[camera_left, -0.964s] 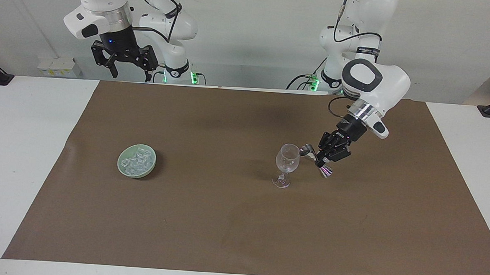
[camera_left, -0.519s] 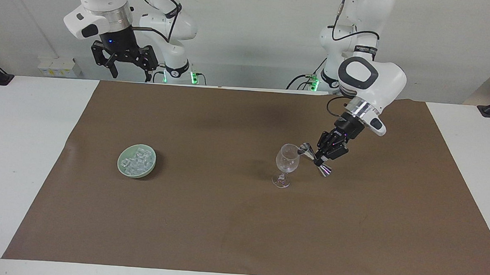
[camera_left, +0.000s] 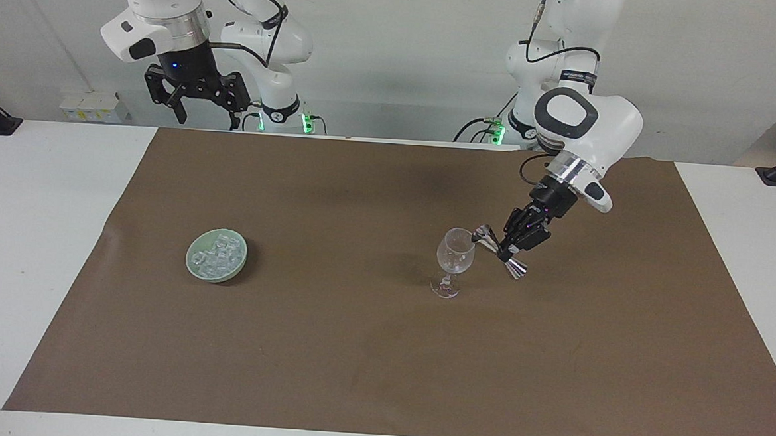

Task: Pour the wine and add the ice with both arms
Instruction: 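Tilt the jigger over the clear glass with the left gripper to pour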

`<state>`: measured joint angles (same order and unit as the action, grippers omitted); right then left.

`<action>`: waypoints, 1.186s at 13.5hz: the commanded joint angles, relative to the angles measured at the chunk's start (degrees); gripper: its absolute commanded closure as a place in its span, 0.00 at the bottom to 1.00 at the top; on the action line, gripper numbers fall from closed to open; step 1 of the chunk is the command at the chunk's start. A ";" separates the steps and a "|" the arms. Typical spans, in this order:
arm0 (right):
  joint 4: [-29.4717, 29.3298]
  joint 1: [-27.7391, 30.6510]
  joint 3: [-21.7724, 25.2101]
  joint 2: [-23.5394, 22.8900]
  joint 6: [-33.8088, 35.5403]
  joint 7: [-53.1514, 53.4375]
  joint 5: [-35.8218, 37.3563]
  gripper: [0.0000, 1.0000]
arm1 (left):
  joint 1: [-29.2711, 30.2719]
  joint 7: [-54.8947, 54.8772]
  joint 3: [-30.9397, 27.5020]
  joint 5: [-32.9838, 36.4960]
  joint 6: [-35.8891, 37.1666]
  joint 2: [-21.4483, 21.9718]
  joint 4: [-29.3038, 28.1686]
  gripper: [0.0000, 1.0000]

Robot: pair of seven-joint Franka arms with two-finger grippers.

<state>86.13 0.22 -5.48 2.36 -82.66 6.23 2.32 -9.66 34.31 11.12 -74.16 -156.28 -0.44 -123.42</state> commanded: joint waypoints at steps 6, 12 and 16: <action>1.67 0.66 -0.05 1.34 -0.75 -1.49 -1.36 0.00 | -2.39 -3.98 -0.83 -1.07 -2.98 2.02 -2.26 1.00; 1.67 0.66 -0.05 1.34 -0.75 -1.49 -1.36 0.00 | -3.26 -7.32 -0.83 -1.07 -4.82 1.94 -2.26 1.00; 1.67 0.66 -0.05 1.34 -0.75 -1.49 -1.36 0.00 | -3.61 -10.58 -0.83 -1.07 -5.79 1.85 -2.26 1.00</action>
<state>86.13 0.22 -5.48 2.36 -82.66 6.23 2.32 -11.70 25.87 11.12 -74.16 -160.39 -0.44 -123.79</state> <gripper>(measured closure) 0.000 0.789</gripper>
